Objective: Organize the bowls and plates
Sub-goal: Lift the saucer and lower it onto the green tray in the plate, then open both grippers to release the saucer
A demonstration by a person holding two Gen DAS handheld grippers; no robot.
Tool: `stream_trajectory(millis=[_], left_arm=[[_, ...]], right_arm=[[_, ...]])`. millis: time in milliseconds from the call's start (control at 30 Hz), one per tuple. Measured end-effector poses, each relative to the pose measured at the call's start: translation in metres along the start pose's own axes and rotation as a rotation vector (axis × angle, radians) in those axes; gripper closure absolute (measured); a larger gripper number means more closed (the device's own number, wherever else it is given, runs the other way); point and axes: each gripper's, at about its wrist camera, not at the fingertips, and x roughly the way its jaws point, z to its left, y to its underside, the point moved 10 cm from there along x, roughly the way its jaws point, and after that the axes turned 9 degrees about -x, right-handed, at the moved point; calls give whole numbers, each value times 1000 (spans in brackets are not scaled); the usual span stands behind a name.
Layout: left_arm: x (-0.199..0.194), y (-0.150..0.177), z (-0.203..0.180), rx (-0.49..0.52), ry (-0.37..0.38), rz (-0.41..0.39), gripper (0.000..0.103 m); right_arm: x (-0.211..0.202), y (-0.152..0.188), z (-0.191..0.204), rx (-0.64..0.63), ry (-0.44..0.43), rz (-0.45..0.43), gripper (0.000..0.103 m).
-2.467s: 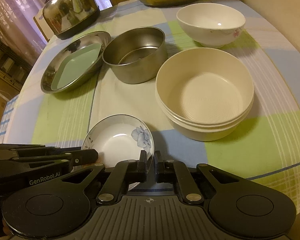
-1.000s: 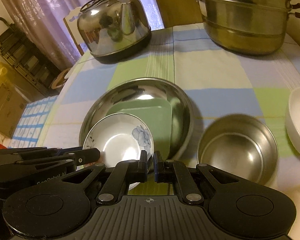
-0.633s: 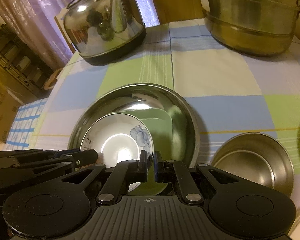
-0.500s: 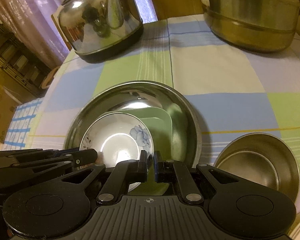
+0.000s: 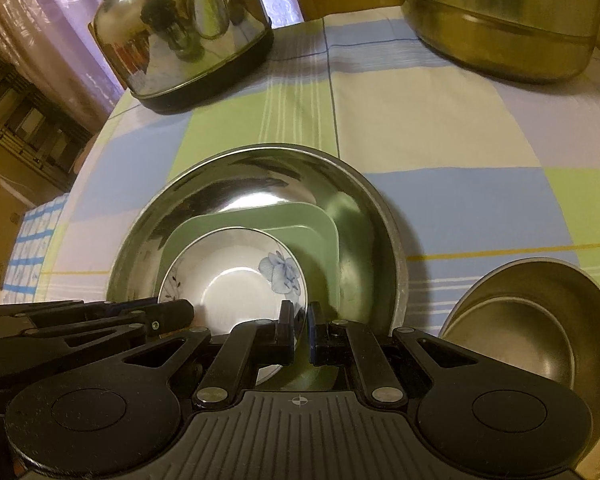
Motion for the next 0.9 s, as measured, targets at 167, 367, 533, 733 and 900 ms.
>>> stream_trajectory(millis=[167, 367, 533, 733, 900], left_arm=[[-4, -1, -1, 6, -16, -23, 88], [-22, -1, -1, -6, -11, -51, 78], [-48, 3, 0, -12, -18, -91, 66], [-83, 16, -2, -17, -27, -128, 57], [-108, 35, -13, 5, -35, -156, 43]], right_arm=[[0, -2, -1, -12, 8, -23, 96], [-14, -4, 0, -20, -9, -74, 66], [-42, -3, 6, -14, -57, -139, 52], [-80, 9, 10, -4, -106, -179, 43], [-106, 26, 6, 20, -127, -188, 38]])
